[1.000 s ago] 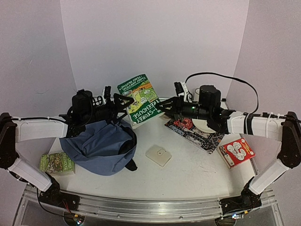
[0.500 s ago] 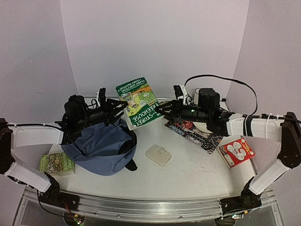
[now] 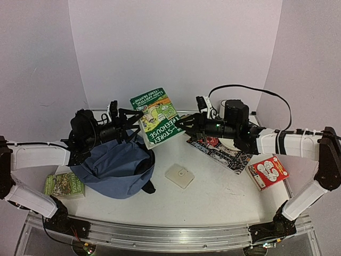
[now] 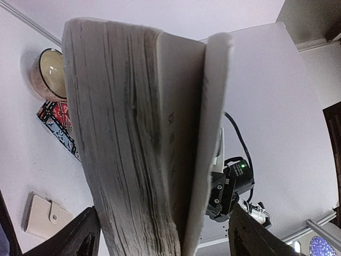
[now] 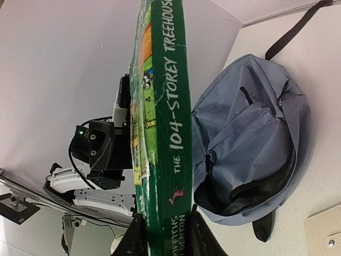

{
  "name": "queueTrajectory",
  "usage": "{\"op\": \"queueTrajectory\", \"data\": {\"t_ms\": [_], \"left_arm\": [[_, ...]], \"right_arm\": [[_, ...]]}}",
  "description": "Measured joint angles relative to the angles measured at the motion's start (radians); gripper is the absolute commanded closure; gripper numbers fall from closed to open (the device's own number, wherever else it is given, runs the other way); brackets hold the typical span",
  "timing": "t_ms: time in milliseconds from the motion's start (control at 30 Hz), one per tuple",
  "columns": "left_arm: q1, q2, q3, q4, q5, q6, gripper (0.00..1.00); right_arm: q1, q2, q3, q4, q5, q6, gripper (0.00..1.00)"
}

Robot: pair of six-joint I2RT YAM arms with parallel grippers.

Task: Pack the student bag

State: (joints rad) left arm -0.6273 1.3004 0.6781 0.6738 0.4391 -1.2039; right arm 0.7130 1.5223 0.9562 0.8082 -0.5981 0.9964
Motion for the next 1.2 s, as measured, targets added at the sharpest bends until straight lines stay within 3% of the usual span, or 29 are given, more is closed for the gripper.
{"op": "queueTrajectory", "data": {"t_ms": [300,467,1200], "left_arm": [[0.000,0.036,0.002,0.022,0.004,0.002,0.07],[0.000,0.058,0.002,0.036,0.005,0.002,0.07],[0.000,-0.052,-0.015,0.030,-0.004,-0.021,0.64]], "right_arm": [[0.018,0.019,0.048,0.069,-0.030,0.050,1.00],[0.021,0.030,0.056,0.083,-0.035,0.061,1.00],[0.028,0.045,0.056,-0.032,0.027,-0.046,1.00]]}}
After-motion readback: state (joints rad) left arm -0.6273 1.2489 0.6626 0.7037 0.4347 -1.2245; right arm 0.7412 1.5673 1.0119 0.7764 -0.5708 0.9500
